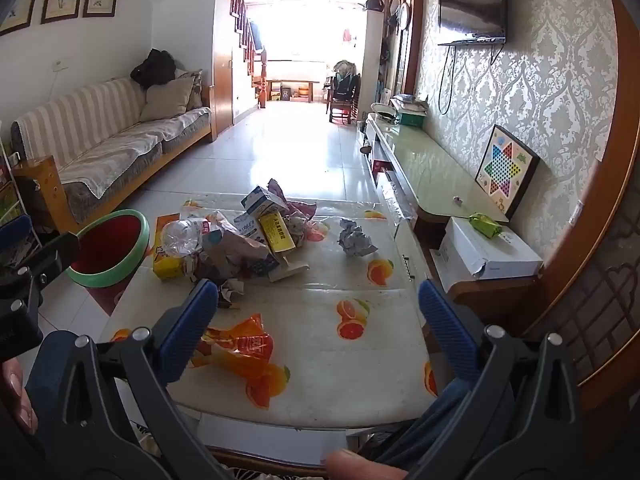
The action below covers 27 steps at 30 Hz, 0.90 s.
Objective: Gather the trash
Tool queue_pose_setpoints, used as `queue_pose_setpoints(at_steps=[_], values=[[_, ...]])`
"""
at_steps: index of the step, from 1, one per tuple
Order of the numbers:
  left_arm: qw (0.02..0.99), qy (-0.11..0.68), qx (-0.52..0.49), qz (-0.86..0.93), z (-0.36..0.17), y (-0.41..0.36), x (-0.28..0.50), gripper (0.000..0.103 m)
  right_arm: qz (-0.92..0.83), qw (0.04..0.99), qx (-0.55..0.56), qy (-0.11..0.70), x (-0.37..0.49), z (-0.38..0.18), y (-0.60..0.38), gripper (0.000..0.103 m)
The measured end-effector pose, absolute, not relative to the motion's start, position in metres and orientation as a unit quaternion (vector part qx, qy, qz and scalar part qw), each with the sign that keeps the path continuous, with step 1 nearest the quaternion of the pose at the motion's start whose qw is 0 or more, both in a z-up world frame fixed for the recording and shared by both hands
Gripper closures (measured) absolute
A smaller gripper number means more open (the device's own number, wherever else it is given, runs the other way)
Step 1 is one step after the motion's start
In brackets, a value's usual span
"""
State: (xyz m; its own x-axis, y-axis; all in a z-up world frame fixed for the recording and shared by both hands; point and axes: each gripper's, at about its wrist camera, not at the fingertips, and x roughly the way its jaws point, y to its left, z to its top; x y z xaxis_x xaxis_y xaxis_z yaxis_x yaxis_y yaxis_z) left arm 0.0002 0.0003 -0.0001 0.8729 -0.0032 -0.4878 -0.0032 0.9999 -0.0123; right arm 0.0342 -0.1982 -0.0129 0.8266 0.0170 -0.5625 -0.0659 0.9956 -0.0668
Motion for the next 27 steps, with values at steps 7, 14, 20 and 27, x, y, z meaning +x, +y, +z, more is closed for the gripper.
queue_pose_setpoints(at_steps=[7,14,20,27], values=[[0.967,0.255,-0.002,0.002,-0.0015,-0.0009,0.001,0.008,0.021,0.955,-0.042,0.291,0.0335,-0.0123,-0.1977,0.004],[0.967,0.255,-0.008,0.002,-0.0063,-0.0013,0.0051,0.008,0.021,0.955,-0.043,0.291,0.0336,-0.0147,-0.1967,0.004],[0.967,0.256,-0.008,0.002,-0.0068,0.0029,0.0015,0.008,0.02,0.955,-0.044,0.291,0.0331,-0.0116,-0.1962,0.004],[0.966,0.257,-0.008,0.004,-0.0057,0.0034,0.0003,0.008,0.019,0.956,-0.044,0.289,0.0325,-0.0123,-0.1953,0.004]])
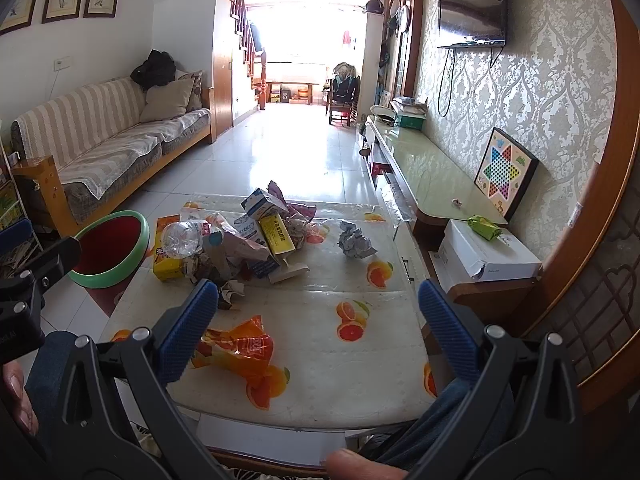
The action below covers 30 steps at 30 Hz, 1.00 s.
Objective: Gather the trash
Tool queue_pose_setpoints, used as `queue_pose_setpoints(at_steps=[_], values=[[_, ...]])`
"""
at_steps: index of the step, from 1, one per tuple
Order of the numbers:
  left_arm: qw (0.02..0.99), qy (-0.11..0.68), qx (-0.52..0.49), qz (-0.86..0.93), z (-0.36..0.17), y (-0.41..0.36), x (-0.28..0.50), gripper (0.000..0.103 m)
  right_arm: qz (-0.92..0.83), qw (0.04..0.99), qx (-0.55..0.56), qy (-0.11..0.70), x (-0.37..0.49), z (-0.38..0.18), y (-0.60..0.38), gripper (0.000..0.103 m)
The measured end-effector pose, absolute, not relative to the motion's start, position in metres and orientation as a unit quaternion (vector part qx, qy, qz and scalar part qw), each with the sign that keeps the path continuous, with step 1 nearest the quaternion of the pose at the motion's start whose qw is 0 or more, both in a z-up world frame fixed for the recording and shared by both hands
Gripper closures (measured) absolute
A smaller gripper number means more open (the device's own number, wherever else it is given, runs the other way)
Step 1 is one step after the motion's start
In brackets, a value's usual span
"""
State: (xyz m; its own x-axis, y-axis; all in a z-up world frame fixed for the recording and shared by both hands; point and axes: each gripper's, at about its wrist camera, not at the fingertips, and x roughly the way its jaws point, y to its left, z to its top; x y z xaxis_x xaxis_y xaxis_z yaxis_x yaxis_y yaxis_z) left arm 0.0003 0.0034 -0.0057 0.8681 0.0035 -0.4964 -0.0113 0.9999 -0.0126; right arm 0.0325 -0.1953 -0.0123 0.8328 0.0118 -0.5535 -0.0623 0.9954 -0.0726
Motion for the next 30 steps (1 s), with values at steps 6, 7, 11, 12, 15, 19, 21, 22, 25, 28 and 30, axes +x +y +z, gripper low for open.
queue_pose_setpoints(at_steps=[6,7,11,12,15,19,21,22,25,28,30], values=[[0.966,0.257,-0.008,0.003,-0.0056,0.0037,0.0007,0.008,0.021,0.956,-0.042,0.29,0.0327,-0.0126,-0.1961,0.004],[0.966,0.257,-0.008,0.003,-0.0057,0.0039,0.0006,0.008,0.021,0.956,-0.042,0.289,0.0325,-0.0121,-0.1959,0.004],[0.966,0.257,-0.008,0.003,-0.0055,0.0038,0.0003,0.008,0.022,0.956,-0.041,0.289,0.0326,-0.0115,-0.1964,0.004],[0.967,0.256,-0.008,0.004,-0.0057,0.0038,0.0003,0.008,0.022,0.956,-0.041,0.289,0.0328,-0.0113,-0.1962,0.004],[0.967,0.256,-0.009,0.003,-0.0059,0.0041,0.0002,0.008,0.021,0.956,-0.041,0.289,0.0325,-0.0111,-0.1963,0.004],[0.966,0.257,-0.009,0.004,-0.0053,0.0038,0.0,0.008,0.021,0.956,-0.041,0.289,0.0329,-0.0112,-0.1948,0.004],[0.966,0.257,-0.009,0.003,-0.0043,0.0045,-0.0006,0.008,0.021,0.956,-0.042,0.288,0.0335,-0.0118,-0.1946,0.004],[0.966,0.257,-0.009,0.004,-0.0043,0.0044,-0.0008,0.008,0.021,0.956,-0.042,0.288,0.0335,-0.0116,-0.1947,0.004],[0.967,0.256,-0.009,0.004,-0.0044,0.0043,-0.0007,0.008,0.021,0.956,-0.04,0.289,0.0346,-0.0114,-0.1948,0.004],[0.966,0.257,-0.009,0.004,-0.0041,0.0042,-0.0008,0.008,0.021,0.957,-0.04,0.288,0.0335,-0.011,-0.195,0.004],[0.966,0.257,-0.01,0.004,-0.004,0.0043,-0.001,0.008,0.022,0.957,-0.04,0.287,0.0332,-0.0104,-0.1949,0.004]])
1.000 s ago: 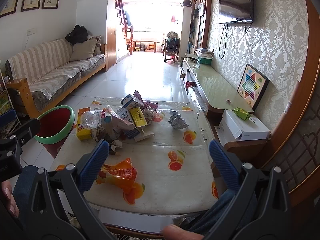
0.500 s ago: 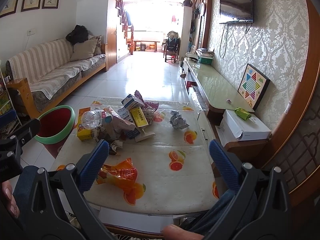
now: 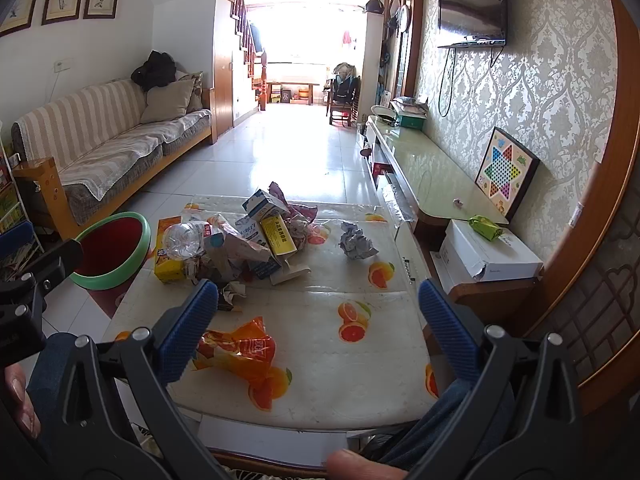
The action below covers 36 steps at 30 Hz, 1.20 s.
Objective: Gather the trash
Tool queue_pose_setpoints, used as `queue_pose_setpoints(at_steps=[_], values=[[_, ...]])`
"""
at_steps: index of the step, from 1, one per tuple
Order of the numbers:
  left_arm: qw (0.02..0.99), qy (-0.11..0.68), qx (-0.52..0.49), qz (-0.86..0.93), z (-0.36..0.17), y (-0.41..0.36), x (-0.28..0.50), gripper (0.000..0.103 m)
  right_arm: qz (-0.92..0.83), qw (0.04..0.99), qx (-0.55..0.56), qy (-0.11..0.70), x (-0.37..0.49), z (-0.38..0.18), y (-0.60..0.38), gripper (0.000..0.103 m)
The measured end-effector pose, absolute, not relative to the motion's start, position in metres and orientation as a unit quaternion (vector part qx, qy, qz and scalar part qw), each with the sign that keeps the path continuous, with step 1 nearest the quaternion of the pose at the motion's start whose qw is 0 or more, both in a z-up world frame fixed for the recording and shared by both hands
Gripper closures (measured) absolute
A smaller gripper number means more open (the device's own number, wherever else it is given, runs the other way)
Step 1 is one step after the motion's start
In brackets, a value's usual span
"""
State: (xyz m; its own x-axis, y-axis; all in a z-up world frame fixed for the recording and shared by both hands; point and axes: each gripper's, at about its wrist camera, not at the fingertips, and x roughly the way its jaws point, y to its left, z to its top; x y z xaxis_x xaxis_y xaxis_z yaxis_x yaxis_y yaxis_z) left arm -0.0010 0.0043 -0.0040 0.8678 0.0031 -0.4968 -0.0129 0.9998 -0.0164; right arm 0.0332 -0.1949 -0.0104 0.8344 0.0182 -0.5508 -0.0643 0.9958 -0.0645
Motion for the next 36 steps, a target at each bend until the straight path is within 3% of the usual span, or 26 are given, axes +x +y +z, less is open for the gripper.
queue_pose_setpoints(at_steps=[36], values=[[0.965,0.261,-0.011,0.005,-0.0072,0.0017,-0.0038,0.008,0.023,0.957,-0.041,0.288,0.0306,-0.0113,-0.1966,0.004]])
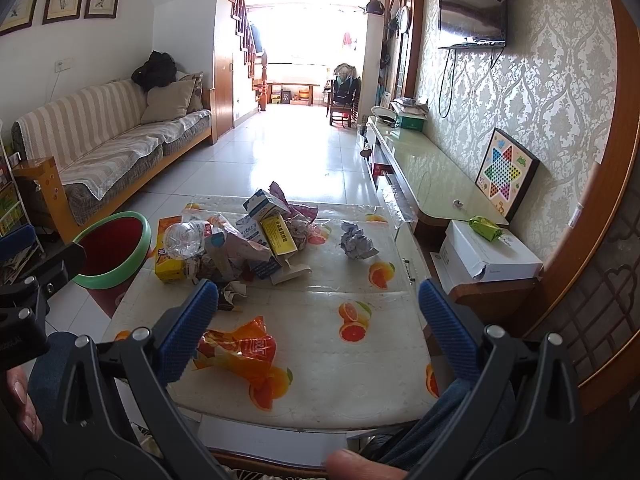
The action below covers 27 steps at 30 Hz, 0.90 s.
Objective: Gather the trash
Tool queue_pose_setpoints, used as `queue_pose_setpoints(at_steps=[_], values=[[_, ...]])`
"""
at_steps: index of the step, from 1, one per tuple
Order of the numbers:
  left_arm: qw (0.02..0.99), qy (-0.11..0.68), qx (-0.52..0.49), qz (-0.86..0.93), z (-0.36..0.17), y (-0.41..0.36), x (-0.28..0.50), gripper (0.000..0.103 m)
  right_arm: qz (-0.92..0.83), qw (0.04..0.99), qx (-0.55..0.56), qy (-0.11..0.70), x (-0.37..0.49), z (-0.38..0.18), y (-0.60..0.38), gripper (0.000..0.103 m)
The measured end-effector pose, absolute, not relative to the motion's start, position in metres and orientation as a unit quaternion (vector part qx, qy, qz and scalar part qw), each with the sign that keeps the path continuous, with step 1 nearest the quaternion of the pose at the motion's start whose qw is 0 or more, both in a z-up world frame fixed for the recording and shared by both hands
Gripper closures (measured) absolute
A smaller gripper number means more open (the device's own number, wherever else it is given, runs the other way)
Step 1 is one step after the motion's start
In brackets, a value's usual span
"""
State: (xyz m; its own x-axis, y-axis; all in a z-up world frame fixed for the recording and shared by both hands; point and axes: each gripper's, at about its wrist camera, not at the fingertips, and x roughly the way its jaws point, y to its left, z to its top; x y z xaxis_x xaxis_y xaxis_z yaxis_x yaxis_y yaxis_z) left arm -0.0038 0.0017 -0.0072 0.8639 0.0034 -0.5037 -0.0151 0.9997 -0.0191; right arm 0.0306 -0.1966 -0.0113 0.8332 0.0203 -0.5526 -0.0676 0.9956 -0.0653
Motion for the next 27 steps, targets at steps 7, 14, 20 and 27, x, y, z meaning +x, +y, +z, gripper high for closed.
queue_pose_setpoints(at_steps=[7,14,20,27], values=[[0.96,0.28,-0.014,0.007,-0.026,0.006,0.006,0.008,0.021,0.953,-0.043,0.3,0.04,-0.026,-0.198,0.004],[0.944,0.33,-0.014,-0.006,-0.06,0.008,0.043,0.008,0.017,0.945,-0.043,0.324,0.067,-0.051,-0.208,0.004],[0.925,0.377,-0.032,-0.028,-0.093,0.007,0.09,0.008,0.008,0.942,-0.03,0.335,0.087,-0.064,-0.219,0.004],[0.922,0.382,-0.064,0.016,-0.099,0.046,0.137,0.008,-0.001,0.938,-0.017,0.346,0.092,-0.082,-0.232,0.004]])
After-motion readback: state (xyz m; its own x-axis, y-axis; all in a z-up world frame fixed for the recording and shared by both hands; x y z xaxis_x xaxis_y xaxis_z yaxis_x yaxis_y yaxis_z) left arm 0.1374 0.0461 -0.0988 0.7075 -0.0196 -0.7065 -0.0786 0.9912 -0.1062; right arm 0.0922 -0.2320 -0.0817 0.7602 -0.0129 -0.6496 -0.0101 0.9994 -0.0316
